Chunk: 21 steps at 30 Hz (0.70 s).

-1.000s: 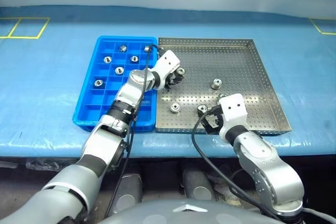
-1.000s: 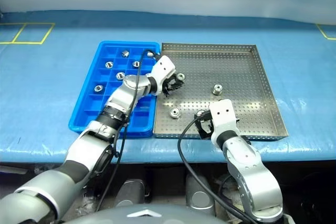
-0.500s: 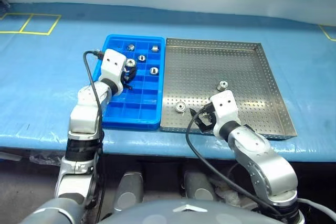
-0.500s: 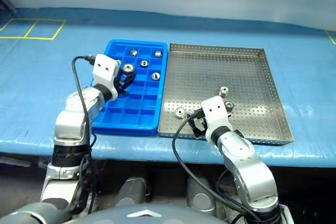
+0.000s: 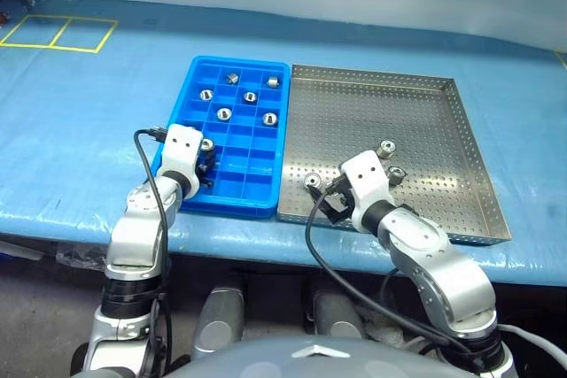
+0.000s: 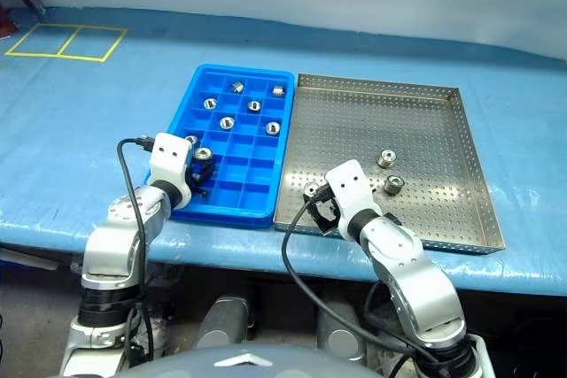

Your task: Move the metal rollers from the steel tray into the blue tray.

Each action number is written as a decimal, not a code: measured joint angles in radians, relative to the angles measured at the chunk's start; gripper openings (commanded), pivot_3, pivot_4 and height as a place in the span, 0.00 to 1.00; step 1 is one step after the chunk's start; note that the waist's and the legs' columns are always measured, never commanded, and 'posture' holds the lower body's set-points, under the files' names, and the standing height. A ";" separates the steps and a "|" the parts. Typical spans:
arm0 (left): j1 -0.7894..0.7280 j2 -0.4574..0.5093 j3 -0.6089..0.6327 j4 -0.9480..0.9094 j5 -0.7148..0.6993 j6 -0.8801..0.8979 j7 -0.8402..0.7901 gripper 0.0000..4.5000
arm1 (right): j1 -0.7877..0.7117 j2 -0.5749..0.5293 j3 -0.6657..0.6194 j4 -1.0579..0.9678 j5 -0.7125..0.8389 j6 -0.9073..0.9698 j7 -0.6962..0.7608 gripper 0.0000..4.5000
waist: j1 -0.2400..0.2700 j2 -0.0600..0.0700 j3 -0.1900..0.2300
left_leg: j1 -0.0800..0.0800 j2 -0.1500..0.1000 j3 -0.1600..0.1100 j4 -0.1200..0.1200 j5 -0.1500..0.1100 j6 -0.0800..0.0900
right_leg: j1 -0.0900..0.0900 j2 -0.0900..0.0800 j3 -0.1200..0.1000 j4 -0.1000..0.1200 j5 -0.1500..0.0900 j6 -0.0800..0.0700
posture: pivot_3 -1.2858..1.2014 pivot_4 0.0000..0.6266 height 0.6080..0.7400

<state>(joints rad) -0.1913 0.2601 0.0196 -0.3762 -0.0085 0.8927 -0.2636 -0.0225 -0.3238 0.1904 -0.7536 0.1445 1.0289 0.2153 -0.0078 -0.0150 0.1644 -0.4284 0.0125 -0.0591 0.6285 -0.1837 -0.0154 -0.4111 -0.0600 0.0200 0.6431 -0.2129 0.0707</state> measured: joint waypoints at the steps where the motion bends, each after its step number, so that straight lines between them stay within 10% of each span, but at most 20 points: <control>1: -0.001 0.000 -0.001 0.000 -0.001 0.002 0.000 0.37 | 0.000 0.000 0.000 0.000 0.000 -0.002 0.001 1.00 | 0.000 0.000 0.000 | 0.000 0.000 0.000 0.000 0.000 0.000 | 0.000 0.000 0.000 0.000 0.000 0.000 | 0.54 0.24 1.00; 3: -0.005 0.000 -0.006 0.000 -0.005 0.010 0.001 0.37 | 0.001 -0.001 0.000 0.000 0.000 -0.003 0.002 1.00 | 0.000 0.000 0.000 | 0.000 0.000 0.000 0.000 0.000 0.000 | 0.000 0.000 0.000 0.000 0.000 0.000 | 0.53 0.24 1.00; 12: -0.084 0.017 -0.024 0.052 -0.025 0.020 -0.022 1.00 | 0.027 -0.003 -0.003 -0.015 -0.006 -0.003 -0.014 1.00 | 0.006 0.000 0.000 | -0.002 -0.002 -0.001 0.002 0.000 0.000 | 0.000 -0.001 -0.001 0.000 0.000 0.000 | 0.51 0.24 1.00; 21: -0.434 0.057 -0.263 0.250 -0.097 -0.181 -0.356 1.00 | 0.066 -0.002 -0.031 -0.052 -0.019 -0.017 -0.034 1.00 | -0.023 0.000 -0.001 | -0.002 -0.002 0.000 0.000 0.000 0.000 | -0.001 -0.001 0.000 -0.001 0.000 0.000 | 0.48 0.24 1.00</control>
<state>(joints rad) -0.6258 0.3175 -0.2431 -0.1259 -0.1059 0.7120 -0.6191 0.0436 -0.3262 0.1593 -0.8054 0.1258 1.0124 0.1816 -0.0311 -0.0146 0.1639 -0.4300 0.0107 -0.0587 0.6284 -0.1836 -0.0154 -0.4118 -0.0613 0.0202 0.6421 -0.2130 0.0705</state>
